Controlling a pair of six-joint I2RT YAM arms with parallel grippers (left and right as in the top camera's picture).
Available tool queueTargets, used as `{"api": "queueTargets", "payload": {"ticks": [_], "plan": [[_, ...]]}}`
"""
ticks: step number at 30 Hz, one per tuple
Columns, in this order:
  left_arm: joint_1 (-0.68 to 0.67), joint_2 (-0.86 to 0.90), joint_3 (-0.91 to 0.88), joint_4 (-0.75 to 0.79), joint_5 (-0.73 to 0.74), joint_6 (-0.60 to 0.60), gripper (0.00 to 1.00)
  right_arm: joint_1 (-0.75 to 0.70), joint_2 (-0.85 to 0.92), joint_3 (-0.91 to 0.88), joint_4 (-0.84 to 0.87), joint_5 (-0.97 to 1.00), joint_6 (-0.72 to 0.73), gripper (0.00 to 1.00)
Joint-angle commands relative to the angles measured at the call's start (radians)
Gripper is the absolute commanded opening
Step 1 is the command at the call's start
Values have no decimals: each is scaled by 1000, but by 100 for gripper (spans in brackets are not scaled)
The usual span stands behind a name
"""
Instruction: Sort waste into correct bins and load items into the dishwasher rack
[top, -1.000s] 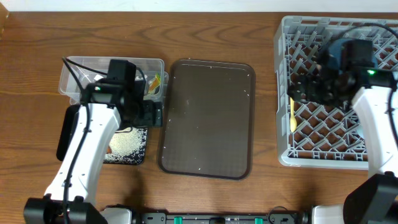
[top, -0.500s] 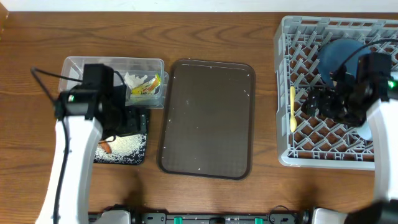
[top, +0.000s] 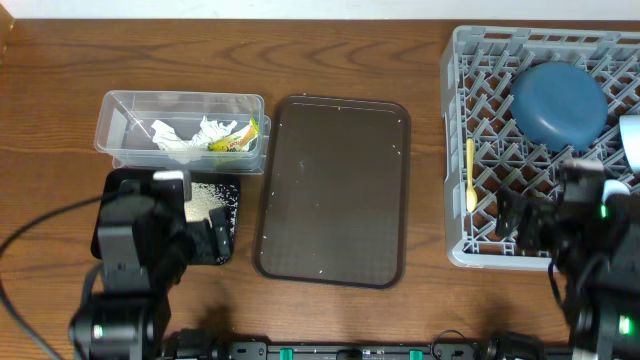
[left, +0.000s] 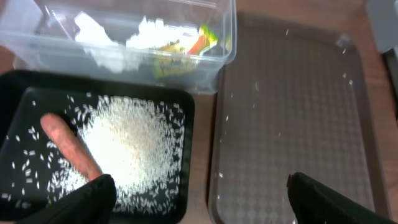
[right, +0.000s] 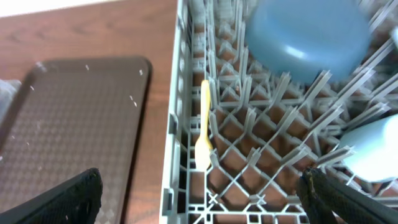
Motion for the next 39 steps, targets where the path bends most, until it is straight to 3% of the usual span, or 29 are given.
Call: {"api": "queueTargets", "payload": {"ticks": [1, 17, 23, 39], "plan": [[3, -39, -25, 25, -9, -5, 90, 0, -75, -16, 1, 12, -8, 99], [3, -39, -25, 12, -10, -5, 91, 0, -126, -16, -111, 11, -8, 99], [3, -39, -25, 12, -10, -5, 90, 91, -126, -16, -161, 14, -8, 99], [3, -39, -25, 12, -10, -5, 91, 128, -168, -38, -209, 15, -9, 99]]}}
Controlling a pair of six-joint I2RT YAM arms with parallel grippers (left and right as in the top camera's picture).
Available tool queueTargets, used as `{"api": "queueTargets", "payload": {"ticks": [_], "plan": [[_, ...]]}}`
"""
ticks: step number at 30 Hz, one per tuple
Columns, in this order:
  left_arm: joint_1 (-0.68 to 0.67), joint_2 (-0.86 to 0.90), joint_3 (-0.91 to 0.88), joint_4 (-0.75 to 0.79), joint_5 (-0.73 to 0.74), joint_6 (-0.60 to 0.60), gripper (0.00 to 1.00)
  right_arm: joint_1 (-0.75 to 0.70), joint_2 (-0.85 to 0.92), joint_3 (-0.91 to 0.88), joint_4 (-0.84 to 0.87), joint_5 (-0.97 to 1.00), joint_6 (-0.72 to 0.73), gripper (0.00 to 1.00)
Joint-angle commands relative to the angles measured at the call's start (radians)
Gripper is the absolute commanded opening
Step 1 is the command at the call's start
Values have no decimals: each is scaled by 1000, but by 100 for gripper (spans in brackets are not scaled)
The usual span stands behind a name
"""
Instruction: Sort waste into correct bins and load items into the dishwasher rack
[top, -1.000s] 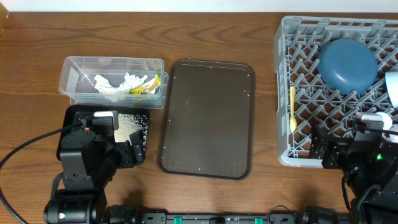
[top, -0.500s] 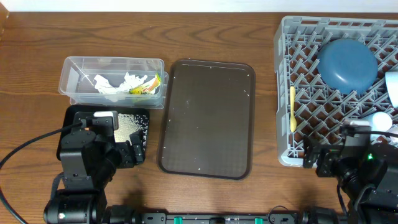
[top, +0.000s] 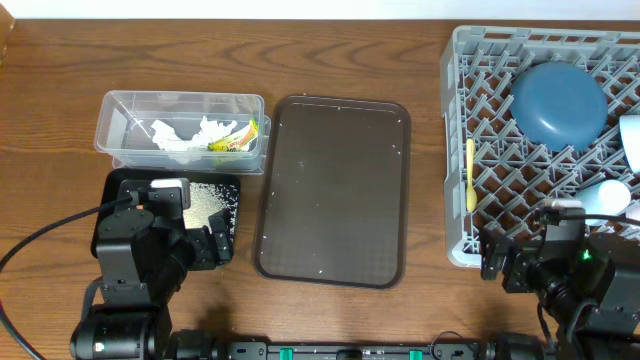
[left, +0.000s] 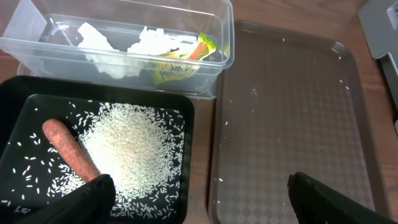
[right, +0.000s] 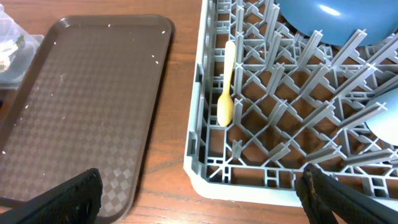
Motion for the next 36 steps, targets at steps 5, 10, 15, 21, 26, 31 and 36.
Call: {"api": "queueTargets", "payload": {"ticks": [5, 10, 15, 21, 26, 31, 36], "plan": [[3, 0, -6, 1, -9, -5, 91, 37, -147, -97, 34, 0, -14, 99], [3, 0, -6, 1, -9, -5, 91, 43, -289, -265, 246, -6, -11, 99], [3, 0, -6, 1, -9, -5, 90, 66, -393, -426, 503, -5, -11, 99], [3, 0, -6, 1, -9, -5, 91, 81, -453, -601, 811, 3, -11, 99], [3, 0, -6, 1, -9, -4, 91, 81, -494, -731, 1024, 30, -11, 99], [3, 0, -6, 1, -9, -5, 91, 82, -541, -803, 1084, 89, -11, 99], [3, 0, -6, 1, -9, -5, 91, 98, -540, -845, 1082, 162, -11, 99]]}}
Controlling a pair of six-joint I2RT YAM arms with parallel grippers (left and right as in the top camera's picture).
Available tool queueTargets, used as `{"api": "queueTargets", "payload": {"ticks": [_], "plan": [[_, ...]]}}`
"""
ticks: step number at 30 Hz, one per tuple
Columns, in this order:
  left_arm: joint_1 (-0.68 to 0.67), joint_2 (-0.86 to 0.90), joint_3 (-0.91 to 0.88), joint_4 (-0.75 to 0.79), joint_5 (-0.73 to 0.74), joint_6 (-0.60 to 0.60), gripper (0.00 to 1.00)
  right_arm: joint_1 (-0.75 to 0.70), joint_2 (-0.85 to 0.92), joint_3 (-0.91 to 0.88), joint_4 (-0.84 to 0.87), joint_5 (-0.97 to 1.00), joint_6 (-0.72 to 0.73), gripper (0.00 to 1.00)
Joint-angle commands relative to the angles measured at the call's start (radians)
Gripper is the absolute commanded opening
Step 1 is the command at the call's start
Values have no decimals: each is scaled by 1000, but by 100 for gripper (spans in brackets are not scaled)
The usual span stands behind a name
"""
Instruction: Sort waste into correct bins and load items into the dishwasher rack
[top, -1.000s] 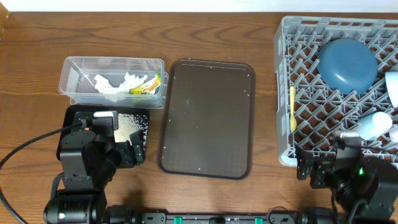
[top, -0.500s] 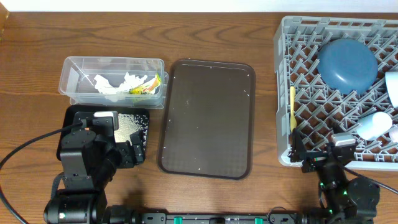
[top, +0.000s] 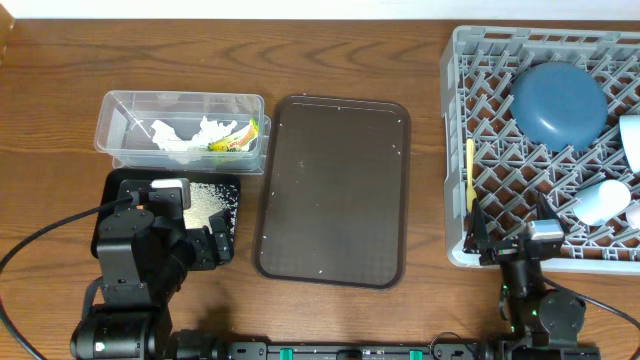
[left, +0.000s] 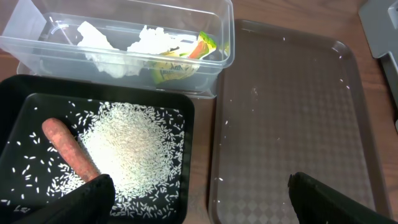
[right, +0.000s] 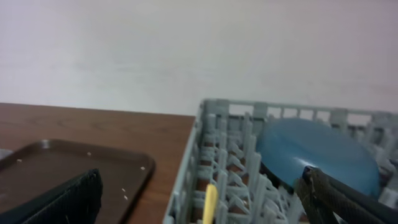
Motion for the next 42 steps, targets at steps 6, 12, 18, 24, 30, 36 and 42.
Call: {"api": "queueTargets", "payload": {"ticks": [6, 12, 18, 24, 30, 36, 42], "plan": [[3, 0, -3, 1, -10, -5, 91, 68, -10, -38, -91, 98, -70, 99], [3, 0, -3, 1, -10, -5, 91, 74, -10, -38, -91, 99, -75, 99], [3, 0, -3, 1, -10, -5, 91, 74, -10, -38, -91, 99, -75, 99], [3, 0, -3, 1, -10, -5, 91, 74, -10, -38, -91, 99, -75, 99], [3, 0, -3, 1, -10, -5, 91, 74, -10, -38, -91, 99, -75, 99], [3, 0, -3, 1, -10, -5, 91, 74, -10, -38, -91, 99, -75, 99], [3, 0, -3, 1, -10, -5, 91, 74, -10, -38, -91, 99, -75, 99]]}}
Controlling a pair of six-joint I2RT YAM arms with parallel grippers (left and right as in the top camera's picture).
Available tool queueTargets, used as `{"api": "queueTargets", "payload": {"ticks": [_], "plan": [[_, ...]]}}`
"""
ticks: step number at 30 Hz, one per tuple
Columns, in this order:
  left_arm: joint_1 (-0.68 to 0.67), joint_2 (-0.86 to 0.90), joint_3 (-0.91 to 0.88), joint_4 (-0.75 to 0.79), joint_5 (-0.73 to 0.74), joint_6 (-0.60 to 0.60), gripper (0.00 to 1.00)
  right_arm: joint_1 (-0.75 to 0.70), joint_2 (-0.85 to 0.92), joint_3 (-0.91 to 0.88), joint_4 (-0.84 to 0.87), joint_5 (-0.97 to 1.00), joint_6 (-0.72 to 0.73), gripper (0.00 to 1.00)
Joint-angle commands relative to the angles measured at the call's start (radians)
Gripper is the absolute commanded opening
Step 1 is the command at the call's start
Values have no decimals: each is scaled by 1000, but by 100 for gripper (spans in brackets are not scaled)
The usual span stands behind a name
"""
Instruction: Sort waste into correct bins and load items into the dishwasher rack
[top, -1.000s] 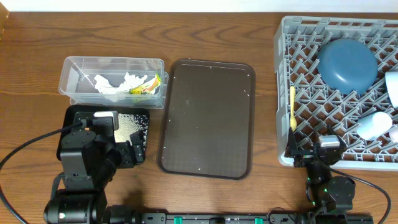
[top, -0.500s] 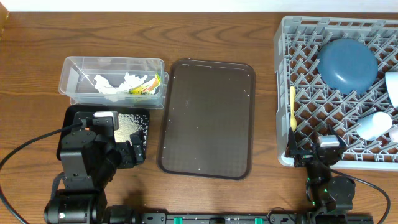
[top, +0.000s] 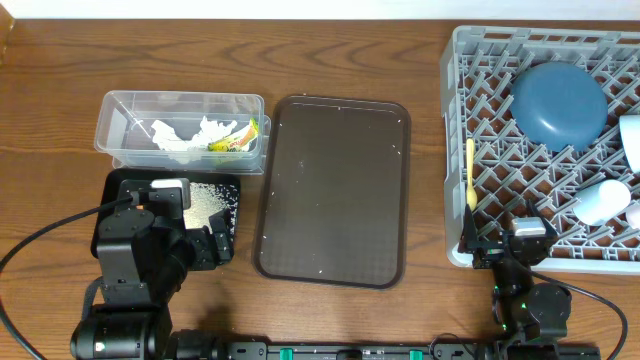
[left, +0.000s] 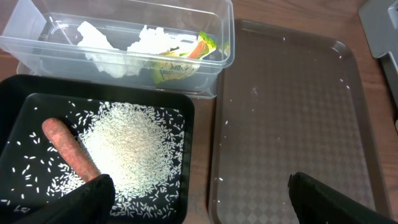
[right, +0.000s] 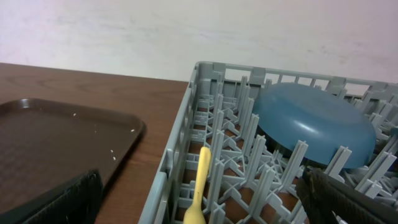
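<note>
The clear bin (top: 180, 135) holds crumpled paper and a wrapper (left: 177, 65). In front of it the black tray (top: 225, 190) carries rice (left: 134, 152) and a sausage (left: 68, 152). The grey dishwasher rack (top: 455, 150) holds a blue bowl (top: 558, 103), a yellow spoon (top: 470, 175) and white cups (top: 600, 200). My left gripper (top: 205, 243) sits low over the black tray's near right corner, open and empty (left: 199, 208). My right gripper (top: 500, 247) rests at the rack's near left corner, open and empty (right: 199, 208), facing the spoon (right: 200, 180) and bowl (right: 314, 127).
A brown serving tray (top: 335, 190) with a few rice grains lies between the bins and the rack. A cable runs off from the left arm towards the table's left edge. A pale wall shows behind the rack in the right wrist view.
The right wrist has dipped a little, so the rack, spoon and bowl fill more of its view. The left arm and all objects are unchanged.
At first the right gripper hung over the rack's near part, looking down at the spoon, and the left over the black tray. Then both had drawn back towards the table front. After that the right arm was folded low, facing level across the rack, as now.
</note>
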Motion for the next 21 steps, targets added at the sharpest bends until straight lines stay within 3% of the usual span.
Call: {"api": "queueTargets", "payload": {"ticks": [1, 21], "plan": [[3, 0, -3, 1, -9, -5, 91, 10, -7, -3, -3, 8, -12, 99], [3, -60, -40, -9, -31, 7, 91, 10, -7, -3, -3, 8, -12, 99]]}}
